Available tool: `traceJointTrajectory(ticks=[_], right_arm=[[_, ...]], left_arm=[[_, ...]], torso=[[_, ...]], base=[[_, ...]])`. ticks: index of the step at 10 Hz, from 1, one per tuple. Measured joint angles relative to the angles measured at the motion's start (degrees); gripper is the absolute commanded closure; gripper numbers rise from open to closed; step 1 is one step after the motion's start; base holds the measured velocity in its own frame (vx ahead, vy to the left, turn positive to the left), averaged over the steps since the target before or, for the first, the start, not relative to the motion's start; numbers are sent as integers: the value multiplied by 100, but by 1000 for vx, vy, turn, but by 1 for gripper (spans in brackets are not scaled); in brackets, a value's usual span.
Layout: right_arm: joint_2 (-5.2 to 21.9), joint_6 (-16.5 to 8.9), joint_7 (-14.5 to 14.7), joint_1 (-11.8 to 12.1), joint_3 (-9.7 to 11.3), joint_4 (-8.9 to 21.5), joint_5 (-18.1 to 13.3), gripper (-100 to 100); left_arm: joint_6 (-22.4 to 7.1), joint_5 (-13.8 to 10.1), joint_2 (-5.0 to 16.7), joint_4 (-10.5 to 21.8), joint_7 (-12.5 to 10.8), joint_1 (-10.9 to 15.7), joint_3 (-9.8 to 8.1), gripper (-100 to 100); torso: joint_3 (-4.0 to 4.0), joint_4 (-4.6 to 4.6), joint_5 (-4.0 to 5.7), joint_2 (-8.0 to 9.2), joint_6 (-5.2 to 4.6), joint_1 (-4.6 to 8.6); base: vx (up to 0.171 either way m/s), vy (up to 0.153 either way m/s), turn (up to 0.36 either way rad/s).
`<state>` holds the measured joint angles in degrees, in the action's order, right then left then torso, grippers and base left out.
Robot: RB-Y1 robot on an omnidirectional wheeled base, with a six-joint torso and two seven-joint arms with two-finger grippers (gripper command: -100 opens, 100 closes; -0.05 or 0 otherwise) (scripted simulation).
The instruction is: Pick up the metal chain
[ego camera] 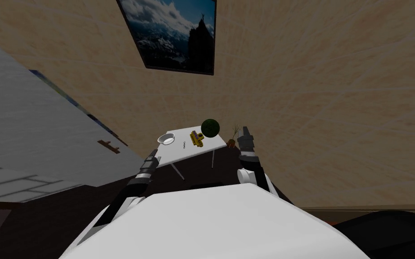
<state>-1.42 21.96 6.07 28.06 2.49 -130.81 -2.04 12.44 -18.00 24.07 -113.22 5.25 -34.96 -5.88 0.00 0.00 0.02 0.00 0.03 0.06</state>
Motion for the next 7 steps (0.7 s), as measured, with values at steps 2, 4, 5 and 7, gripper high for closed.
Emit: traceJointTrajectory(ticks=[2, 4, 5, 7], right_arm=[[0, 0, 0, 0, 0, 0, 0, 0], [0, 0, 0, 0, 0, 0, 0, 0], [0, 0, 0, -1, 1, 0, 0, 0], [0, 0, 0, -1, 1, 0, 0, 0]], left_arm=[[-239, -265, 238, 142, 97, -23, -132, -100], [-481, -546, 480, 270, 225, -103, -271, -100], [-608, -709, 616, 354, 321, -162, -347, -100], [-875, -1000, 887, 568, 457, -148, -487, -100]], torso=[[-1, 0, 0, -2, -1, 0], [-1, -1, 0, -2, 0, 4], [-1, -1, 1, -3, -4, 4], [-3, -1, 1, -5, -4, 5]], base=[[14, -29, -176], [12, -34, -166], [15, -26, -122], [19, -36, -156]])
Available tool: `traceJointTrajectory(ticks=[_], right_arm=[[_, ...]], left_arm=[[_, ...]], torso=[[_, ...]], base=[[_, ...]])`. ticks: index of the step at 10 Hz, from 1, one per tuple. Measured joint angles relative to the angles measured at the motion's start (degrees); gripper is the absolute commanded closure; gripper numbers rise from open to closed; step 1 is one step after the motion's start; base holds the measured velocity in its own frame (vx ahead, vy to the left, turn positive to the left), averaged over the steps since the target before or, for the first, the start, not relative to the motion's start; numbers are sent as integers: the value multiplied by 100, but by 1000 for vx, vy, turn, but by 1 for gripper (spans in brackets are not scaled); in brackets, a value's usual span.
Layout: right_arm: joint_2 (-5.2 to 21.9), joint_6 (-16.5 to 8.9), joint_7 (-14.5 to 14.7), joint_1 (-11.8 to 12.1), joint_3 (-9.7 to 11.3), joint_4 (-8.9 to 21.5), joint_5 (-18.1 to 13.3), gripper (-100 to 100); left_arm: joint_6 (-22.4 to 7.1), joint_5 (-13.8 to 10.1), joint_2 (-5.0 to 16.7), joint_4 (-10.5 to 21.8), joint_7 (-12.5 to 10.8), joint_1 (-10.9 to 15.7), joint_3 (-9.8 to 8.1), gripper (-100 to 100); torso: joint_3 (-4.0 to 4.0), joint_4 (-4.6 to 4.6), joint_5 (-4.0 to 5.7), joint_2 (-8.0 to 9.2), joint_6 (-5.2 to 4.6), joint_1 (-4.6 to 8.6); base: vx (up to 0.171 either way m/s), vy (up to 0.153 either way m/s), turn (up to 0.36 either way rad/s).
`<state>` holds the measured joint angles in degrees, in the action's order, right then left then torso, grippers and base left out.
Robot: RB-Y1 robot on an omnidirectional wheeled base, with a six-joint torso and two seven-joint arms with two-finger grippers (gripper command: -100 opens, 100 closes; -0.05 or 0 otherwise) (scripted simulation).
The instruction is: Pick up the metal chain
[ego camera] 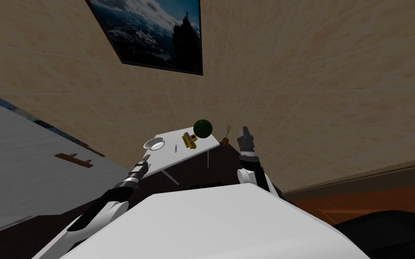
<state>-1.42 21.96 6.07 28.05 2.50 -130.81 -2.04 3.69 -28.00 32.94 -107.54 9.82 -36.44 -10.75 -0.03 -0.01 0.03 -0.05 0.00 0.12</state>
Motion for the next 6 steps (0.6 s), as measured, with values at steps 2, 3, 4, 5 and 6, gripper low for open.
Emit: traceJointTrajectory(ticks=[2, 3, 4, 5, 6], right_arm=[[0, 0, 0, 0, 0, 0, 0, 0], [0, 0, 0, 1, -1, 0, 0, 0], [0, 0, 0, 0, 0, 0, 0, 0], [0, 0, 0, 1, -1, 0, 0, 0], [0, 0, 0, 0, 0, 0, 0, 0]], left_arm=[[-287, -267, 172, 91, 170, -133, -126, -100], [-446, -396, 259, 113, 232, -150, -200, -100], [-619, -565, 424, 241, 315, -142, -296, -100], [-763, -697, 518, 333, 375, -134, -337, -100], [-901, -891, 729, 503, 445, -136, -416, -100]], torso=[[0, 0, -1, 1, -1, -1], [1, 0, -1, 2, 5, -3], [0, 0, 0, -1, 0, -2], [0, 0, -1, 1, 4, -3], [-1, 0, 0, -1, 0, -1]], base=[[19, -28, -197], [24, -35, -205], [19, -27, -127], [23, -37, -237], [23, -21, -120]])
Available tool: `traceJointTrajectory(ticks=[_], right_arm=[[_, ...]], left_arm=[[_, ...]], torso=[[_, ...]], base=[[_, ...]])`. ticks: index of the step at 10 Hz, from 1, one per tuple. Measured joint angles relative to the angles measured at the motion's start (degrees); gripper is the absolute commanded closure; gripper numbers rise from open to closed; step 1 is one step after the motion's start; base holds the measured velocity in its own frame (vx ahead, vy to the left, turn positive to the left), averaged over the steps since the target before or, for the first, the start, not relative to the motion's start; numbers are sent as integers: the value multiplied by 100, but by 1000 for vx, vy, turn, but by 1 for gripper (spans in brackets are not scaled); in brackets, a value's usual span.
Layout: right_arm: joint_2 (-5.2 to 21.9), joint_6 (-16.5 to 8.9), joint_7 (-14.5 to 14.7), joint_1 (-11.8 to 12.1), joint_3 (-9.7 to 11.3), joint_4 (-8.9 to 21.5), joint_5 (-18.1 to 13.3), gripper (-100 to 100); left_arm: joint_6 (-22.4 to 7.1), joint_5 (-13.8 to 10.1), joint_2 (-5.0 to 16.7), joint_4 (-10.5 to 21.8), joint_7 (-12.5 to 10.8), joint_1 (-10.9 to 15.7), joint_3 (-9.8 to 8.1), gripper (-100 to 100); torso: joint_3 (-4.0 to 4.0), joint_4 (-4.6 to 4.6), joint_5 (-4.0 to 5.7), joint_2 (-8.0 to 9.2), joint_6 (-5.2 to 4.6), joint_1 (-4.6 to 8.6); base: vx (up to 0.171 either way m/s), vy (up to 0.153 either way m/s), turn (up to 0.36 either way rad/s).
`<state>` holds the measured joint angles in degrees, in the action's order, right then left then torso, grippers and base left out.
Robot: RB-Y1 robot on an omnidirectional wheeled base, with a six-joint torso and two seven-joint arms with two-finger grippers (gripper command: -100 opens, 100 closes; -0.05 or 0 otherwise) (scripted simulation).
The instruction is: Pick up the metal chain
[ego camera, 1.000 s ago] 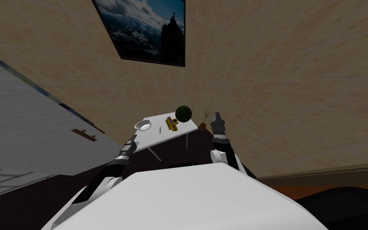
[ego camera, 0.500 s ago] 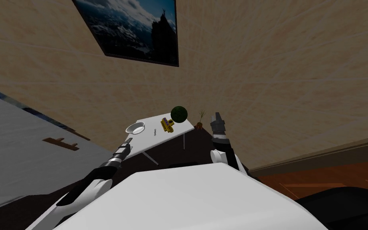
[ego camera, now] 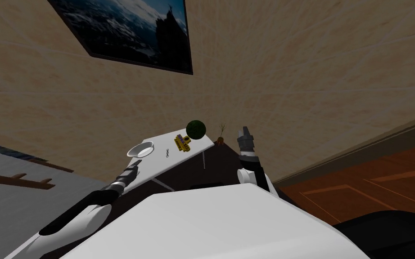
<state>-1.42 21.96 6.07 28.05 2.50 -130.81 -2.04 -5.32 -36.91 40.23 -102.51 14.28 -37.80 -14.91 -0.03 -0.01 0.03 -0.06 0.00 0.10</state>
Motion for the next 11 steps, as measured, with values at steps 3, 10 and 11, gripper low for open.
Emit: traceJointTrajectory(ticks=[3, 10, 11], right_arm=[[0, 0, 0, 1, -1, 0, 0, 0], [0, 0, 0, 1, -1, 0, 0, 0], [0, 0, 0, 1, -1, 0, 0, 0]], left_arm=[[-464, -400, 237, 188, 240, -76, -191, -100], [-1462, -1390, 983, 760, 674, -226, -576, -100], [-1614, -1550, 1099, 876, 757, -244, -646, -100]], torso=[[0, 0, -1, 1, 5, -3], [1, 0, -2, 2, 7, -4], [-1, 0, -1, -2, 2, -1]], base=[[27, -25, -194], [24, -20, -153], [32, -16, -100]])
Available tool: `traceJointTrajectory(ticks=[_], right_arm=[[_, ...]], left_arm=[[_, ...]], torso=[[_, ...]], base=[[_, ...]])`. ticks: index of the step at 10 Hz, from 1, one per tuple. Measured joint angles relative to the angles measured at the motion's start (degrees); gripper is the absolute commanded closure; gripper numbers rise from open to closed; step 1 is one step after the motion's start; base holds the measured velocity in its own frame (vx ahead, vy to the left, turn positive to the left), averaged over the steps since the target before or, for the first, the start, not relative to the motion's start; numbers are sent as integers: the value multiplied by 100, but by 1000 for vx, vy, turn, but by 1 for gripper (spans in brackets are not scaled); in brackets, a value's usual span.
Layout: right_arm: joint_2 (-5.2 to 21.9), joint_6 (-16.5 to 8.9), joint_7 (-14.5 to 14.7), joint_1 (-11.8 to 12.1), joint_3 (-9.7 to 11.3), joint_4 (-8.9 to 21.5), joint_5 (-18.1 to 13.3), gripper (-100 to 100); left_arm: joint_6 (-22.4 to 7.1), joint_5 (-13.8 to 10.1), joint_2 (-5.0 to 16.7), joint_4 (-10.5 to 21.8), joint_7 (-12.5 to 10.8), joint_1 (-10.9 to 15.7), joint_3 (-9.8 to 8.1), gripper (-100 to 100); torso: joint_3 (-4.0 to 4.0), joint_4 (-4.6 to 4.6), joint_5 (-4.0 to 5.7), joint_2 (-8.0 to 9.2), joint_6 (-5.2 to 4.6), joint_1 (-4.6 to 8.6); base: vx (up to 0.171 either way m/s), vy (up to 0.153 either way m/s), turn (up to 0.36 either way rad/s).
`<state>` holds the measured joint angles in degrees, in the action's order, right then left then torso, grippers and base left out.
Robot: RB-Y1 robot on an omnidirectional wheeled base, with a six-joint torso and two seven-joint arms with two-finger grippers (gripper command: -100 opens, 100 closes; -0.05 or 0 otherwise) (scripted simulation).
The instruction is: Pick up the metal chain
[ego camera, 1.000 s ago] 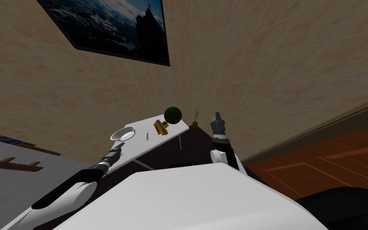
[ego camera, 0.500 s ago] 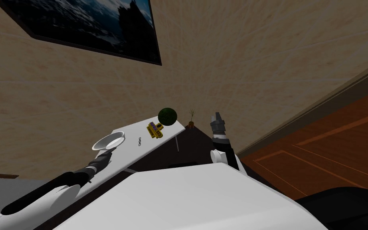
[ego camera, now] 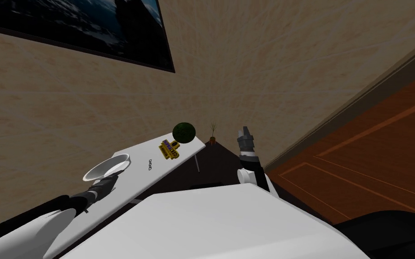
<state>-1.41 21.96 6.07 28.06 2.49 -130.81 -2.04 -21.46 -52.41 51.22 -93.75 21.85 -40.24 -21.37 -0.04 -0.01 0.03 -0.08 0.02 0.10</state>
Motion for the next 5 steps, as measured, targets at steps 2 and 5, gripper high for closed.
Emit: traceJointTrajectory(ticks=[2, 5], right_arm=[[0, 0, 0, 1, -1, 0, 0, 0], [0, 0, 0, 0, 0, 0, 0, 0]], left_arm=[[-279, -128, 75, 41, 67, -40, -75, -100], [-749, -550, 394, 293, 246, -140, -242, -100]], torso=[[4, 1, -1, 7, 8, -4], [0, 0, 0, 0, 2, -2]], base=[[23, -15, -100], [32, -14, -147]])
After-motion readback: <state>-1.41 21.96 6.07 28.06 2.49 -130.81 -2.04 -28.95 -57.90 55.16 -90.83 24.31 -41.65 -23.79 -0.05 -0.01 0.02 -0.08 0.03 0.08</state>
